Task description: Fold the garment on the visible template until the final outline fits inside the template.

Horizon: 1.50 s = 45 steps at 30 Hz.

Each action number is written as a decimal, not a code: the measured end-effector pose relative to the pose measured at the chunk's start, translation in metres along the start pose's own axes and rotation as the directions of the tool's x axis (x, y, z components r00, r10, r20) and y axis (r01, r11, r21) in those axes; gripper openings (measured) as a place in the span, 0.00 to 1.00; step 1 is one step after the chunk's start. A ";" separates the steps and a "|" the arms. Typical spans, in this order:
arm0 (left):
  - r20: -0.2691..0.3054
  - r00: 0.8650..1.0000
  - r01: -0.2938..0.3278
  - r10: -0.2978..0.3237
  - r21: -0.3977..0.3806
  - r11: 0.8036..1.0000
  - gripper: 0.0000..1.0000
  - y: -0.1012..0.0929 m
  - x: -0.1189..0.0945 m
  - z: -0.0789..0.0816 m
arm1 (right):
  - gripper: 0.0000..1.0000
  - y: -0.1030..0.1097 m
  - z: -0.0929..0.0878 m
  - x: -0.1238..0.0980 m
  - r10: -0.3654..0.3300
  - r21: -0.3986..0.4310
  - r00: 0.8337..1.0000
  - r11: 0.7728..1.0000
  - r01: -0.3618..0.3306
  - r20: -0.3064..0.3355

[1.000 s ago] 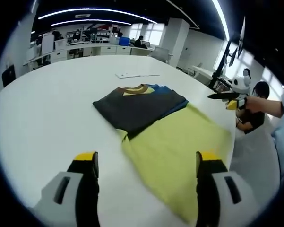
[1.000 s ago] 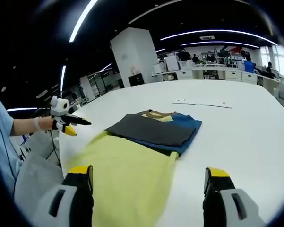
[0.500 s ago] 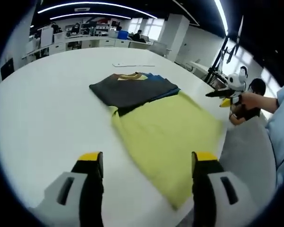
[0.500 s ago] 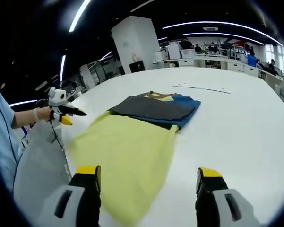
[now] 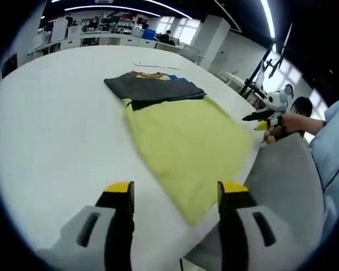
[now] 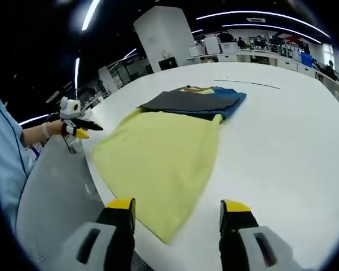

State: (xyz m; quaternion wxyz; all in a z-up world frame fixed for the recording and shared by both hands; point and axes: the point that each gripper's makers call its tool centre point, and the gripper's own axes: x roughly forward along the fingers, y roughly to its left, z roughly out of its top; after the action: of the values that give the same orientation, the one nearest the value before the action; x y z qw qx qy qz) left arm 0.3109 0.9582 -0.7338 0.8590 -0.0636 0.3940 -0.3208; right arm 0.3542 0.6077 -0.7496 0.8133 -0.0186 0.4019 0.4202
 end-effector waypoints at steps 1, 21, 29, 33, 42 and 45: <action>-0.004 1.000 0.003 -0.003 -0.004 1.000 0.54 -0.002 0.000 -0.002 | 0.54 0.001 -0.002 -0.001 0.003 0.003 1.000 1.000 -0.003 -0.005; -0.070 0.995 0.059 -0.067 -0.108 0.992 0.19 -0.029 -0.001 -0.044 | 0.31 0.016 -0.028 -0.002 0.065 0.046 0.996 0.997 -0.063 -0.059; -0.085 0.994 0.060 -0.071 -0.134 0.989 0.14 -0.030 0.001 -0.052 | 0.21 0.012 -0.031 -0.002 0.068 0.084 0.996 0.994 -0.064 -0.051; -0.082 0.994 0.059 -0.072 -0.159 0.986 0.09 -0.029 0.003 -0.053 | 0.10 0.008 -0.033 0.001 0.050 0.053 0.996 0.998 -0.046 -0.070; -0.063 0.996 0.048 -0.062 -0.207 0.977 0.00 -0.023 0.004 -0.052 | 0.00 0.006 -0.028 0.002 0.046 0.067 0.996 0.997 -0.041 -0.071; -0.039 0.996 0.069 -0.081 -0.237 0.969 0.00 -0.026 0.000 -0.047 | 0.00 0.009 -0.024 -0.004 0.056 0.079 0.997 0.996 -0.052 -0.060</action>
State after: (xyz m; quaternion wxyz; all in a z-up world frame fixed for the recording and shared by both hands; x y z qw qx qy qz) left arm 0.2637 0.9444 -0.7560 0.8227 -0.1722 0.4474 -0.3055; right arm 0.3314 0.6022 -0.7603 0.7888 0.0107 0.4435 0.4254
